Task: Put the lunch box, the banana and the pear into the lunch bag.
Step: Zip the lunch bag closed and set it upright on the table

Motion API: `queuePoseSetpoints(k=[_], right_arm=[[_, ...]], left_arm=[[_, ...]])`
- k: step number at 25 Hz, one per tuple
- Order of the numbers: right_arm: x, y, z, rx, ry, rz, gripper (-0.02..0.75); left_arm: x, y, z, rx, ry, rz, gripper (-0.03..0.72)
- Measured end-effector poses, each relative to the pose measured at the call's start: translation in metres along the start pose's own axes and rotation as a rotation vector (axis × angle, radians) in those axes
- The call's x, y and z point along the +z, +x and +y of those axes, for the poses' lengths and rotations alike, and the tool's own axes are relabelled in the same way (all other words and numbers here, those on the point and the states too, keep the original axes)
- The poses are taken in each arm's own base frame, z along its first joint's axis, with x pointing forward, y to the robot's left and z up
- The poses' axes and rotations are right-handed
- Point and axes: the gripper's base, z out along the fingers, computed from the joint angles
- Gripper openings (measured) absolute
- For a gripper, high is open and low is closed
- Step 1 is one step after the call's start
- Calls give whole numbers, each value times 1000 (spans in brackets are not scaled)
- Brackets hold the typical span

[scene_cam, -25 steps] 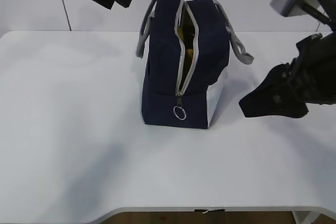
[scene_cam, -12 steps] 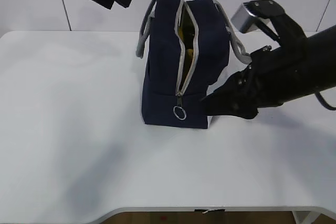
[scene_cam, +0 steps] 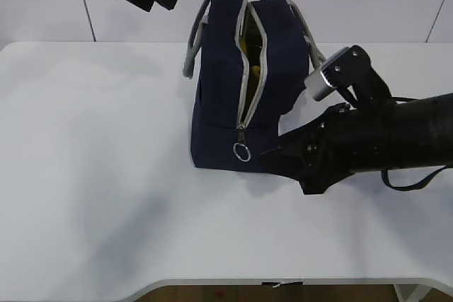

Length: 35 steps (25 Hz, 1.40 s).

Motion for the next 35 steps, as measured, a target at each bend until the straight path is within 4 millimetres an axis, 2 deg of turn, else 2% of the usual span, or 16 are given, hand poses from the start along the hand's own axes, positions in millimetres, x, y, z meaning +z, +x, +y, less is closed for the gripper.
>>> queuePoseSetpoints(k=[7, 16, 21, 27, 35], right_arm=[[19, 14, -10, -60, 9, 15, 388], [30, 21, -12, -255, -19, 2, 432], [38, 29, -14, -254, -36, 26, 433], [48, 19, -25, -227, -26, 7, 433], [65, 19, -35, -181, -36, 12, 433]], left_arm=[[0, -1, 0, 8, -2, -8, 335], [0, -2, 0, 25, -5, -22, 335], [0, -2, 0, 27, -6, -26, 335], [4, -2, 2, 24, -6, -19, 335], [4, -2, 2, 24, -6, -19, 335]])
